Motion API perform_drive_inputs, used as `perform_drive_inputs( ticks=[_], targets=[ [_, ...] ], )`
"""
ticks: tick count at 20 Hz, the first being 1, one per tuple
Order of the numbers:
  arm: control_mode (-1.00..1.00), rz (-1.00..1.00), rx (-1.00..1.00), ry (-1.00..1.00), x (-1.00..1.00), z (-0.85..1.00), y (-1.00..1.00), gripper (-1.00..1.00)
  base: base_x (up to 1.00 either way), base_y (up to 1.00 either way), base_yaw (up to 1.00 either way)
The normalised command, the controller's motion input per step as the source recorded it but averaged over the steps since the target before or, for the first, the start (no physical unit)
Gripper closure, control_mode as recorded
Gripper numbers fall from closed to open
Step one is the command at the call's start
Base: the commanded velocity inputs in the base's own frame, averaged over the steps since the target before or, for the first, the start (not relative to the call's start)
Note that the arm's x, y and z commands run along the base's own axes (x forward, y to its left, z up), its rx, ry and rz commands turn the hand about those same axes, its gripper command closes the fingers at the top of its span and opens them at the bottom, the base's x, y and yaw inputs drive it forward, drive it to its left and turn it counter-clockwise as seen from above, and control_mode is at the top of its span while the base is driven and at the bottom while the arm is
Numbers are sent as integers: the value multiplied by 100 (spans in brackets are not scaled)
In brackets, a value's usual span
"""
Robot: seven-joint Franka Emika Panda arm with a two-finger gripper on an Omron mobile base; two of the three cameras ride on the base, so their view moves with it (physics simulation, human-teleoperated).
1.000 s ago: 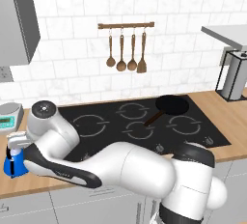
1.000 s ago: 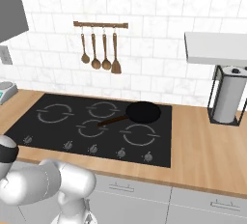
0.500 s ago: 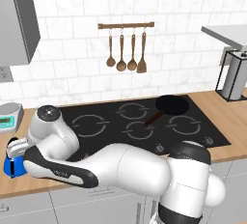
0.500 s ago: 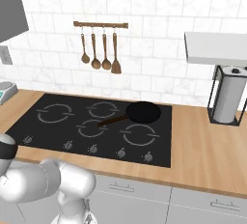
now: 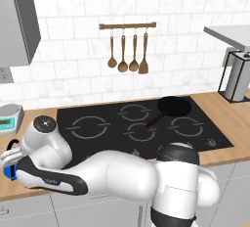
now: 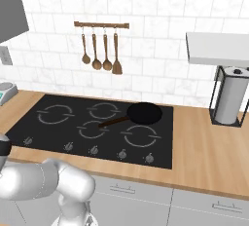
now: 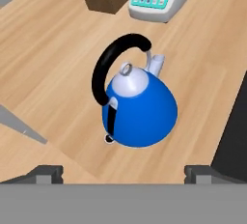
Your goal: Pick the kettle from the counter and place it on a stove burner. Then turn the burner on.
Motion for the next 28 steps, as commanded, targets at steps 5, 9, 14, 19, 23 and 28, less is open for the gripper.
perform_drive_inputs(
  ticks=[5,9,14,19,23,28],
  targets=[
    [-100,0,0,0,2,0,10,-100,0,0,0],
    [-100,0,0,1,9,-1,10,-100,0,0,0],
    [-100,0,0,1,4,-12,26,-100,0,0,0],
    [-100,-5,0,0,0,-5,15,-100,0,0,0],
    [-100,-9,0,0,0,-4,6,-100,0,0,0],
    [-100,-10,0,0,1,-8,10,-100,0,0,0]
  ],
)
